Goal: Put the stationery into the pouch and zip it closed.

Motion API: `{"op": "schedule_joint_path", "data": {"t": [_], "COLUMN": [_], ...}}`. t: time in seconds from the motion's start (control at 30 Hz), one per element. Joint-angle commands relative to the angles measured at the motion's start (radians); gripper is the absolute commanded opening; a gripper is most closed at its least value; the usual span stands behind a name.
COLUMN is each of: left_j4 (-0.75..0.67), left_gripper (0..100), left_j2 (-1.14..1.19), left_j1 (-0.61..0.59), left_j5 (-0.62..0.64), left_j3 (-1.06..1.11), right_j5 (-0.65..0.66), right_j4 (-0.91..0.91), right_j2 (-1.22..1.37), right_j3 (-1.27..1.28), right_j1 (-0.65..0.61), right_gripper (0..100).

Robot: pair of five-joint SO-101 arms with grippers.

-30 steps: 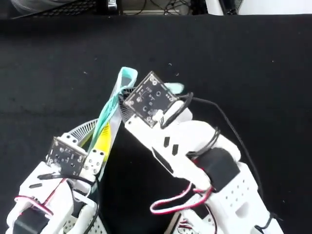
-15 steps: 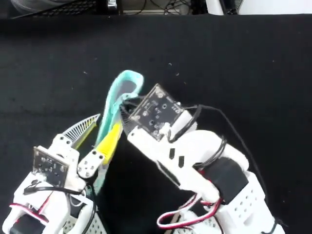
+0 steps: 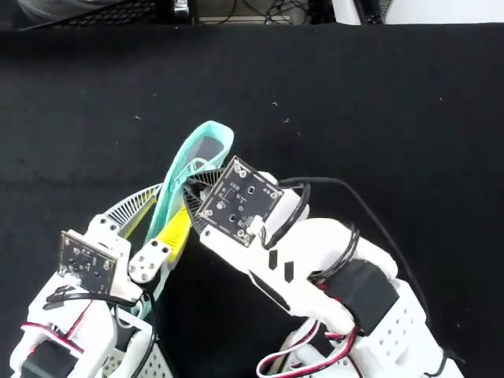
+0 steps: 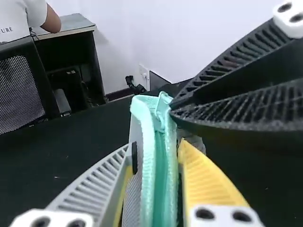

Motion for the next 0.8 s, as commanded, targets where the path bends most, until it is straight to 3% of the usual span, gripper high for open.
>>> {"op": "schedule_joint_path", "data": {"t": [0.0,0.03,0.17,0.4,0.6,0.77], "left_j4": [-0.018,-0.018,-0.008,0.051,0.083,0.083], "left_gripper": [7,2,3,3,3,3], "left_j2": [0.005,0.003,0.003,0.003,0.003,0.003], "left_j1": [0.005,0.005,0.007,0.018,0.018,0.018], "left_j5": [0.002,-0.011,-0.087,-0.092,-0.091,-0.089], "left_j3": [-0.004,-0.004,-0.030,-0.041,-0.044,-0.033], "right_j5": [0.009,0.009,0.005,0.003,0.003,0.003], "right_j4": [0.003,0.003,0.003,0.064,0.078,-0.014], "right_j2": [-0.036,-0.054,-0.133,-0.110,-0.053,-0.036], "right_j3": [-0.001,-0.002,0.004,0.010,0.045,0.097], "right_j1": [-0.021,-0.021,-0.020,-0.021,-0.021,-0.021], "right_gripper": [1.2,1.2,1.7,15.2,15.8,15.6]}}
